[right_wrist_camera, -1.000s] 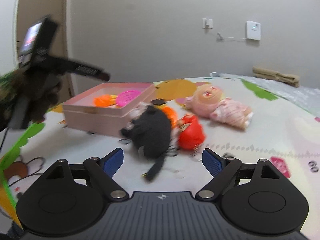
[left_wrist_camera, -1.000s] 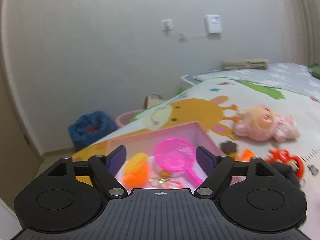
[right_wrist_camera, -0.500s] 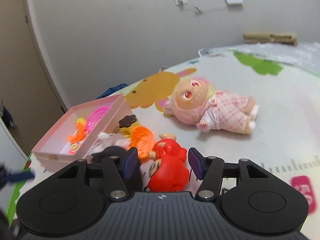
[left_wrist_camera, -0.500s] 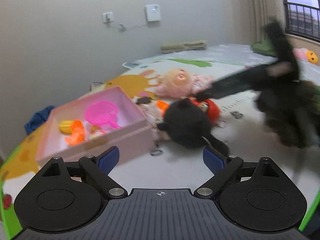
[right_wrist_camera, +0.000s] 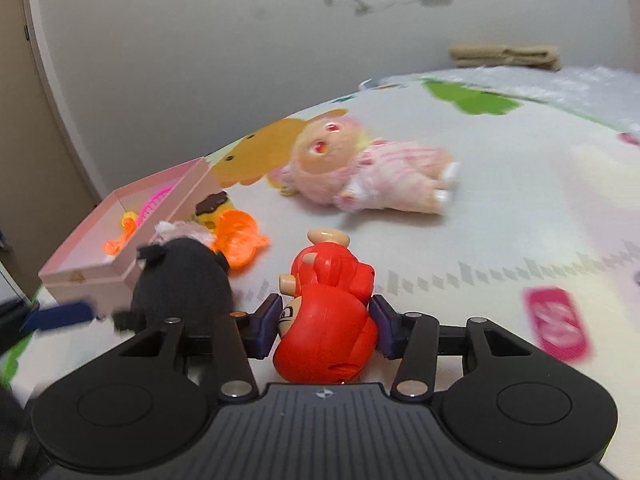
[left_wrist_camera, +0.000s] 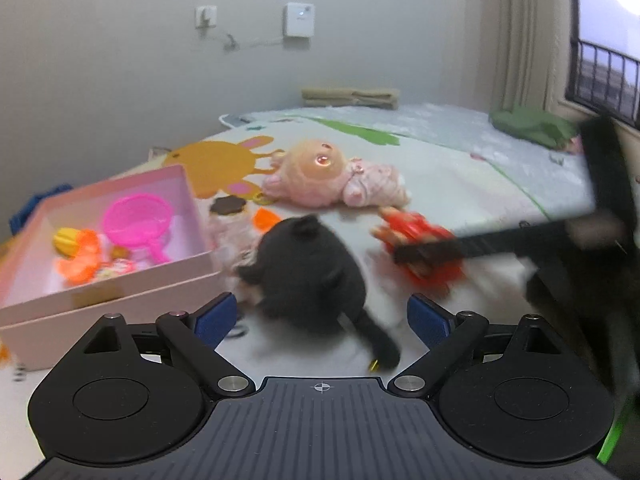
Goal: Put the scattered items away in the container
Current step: 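Grasp the red hooded doll with the right gripper while the left approaches the black plush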
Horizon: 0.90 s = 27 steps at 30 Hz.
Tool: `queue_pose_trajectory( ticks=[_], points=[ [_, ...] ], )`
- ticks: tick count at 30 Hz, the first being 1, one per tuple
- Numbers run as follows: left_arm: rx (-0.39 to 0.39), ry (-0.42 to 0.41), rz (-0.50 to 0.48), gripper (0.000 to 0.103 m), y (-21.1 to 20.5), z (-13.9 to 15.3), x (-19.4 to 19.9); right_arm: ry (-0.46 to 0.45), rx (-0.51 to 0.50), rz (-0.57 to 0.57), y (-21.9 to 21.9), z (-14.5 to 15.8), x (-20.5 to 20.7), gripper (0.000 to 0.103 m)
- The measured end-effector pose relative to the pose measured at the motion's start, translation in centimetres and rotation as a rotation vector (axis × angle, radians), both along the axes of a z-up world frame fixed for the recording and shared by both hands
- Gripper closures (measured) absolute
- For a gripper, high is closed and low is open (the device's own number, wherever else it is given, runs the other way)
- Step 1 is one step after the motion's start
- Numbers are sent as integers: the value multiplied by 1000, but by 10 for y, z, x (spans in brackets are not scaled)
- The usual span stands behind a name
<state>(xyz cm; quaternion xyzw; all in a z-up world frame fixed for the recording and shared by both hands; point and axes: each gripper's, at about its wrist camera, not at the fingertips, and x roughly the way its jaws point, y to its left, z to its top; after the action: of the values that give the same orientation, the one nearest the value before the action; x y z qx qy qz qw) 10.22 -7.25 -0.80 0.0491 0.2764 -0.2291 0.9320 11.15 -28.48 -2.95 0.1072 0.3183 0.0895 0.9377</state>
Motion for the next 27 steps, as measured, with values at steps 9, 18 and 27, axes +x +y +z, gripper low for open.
queue_pose_trajectory(
  ticks=[9, 18, 27],
  points=[
    [99, -31, 113, 31, -43, -20, 35, -36, -42, -32, -7, -6, -66, 56],
    [145, -33, -63, 37, -21, -10, -24, -60, -51, 11, 0, 0, -89, 56],
    [203, -10, -162, 25, 25, -13, -78, -94, -168, 98, 25, 5, -114, 54]
  ],
)
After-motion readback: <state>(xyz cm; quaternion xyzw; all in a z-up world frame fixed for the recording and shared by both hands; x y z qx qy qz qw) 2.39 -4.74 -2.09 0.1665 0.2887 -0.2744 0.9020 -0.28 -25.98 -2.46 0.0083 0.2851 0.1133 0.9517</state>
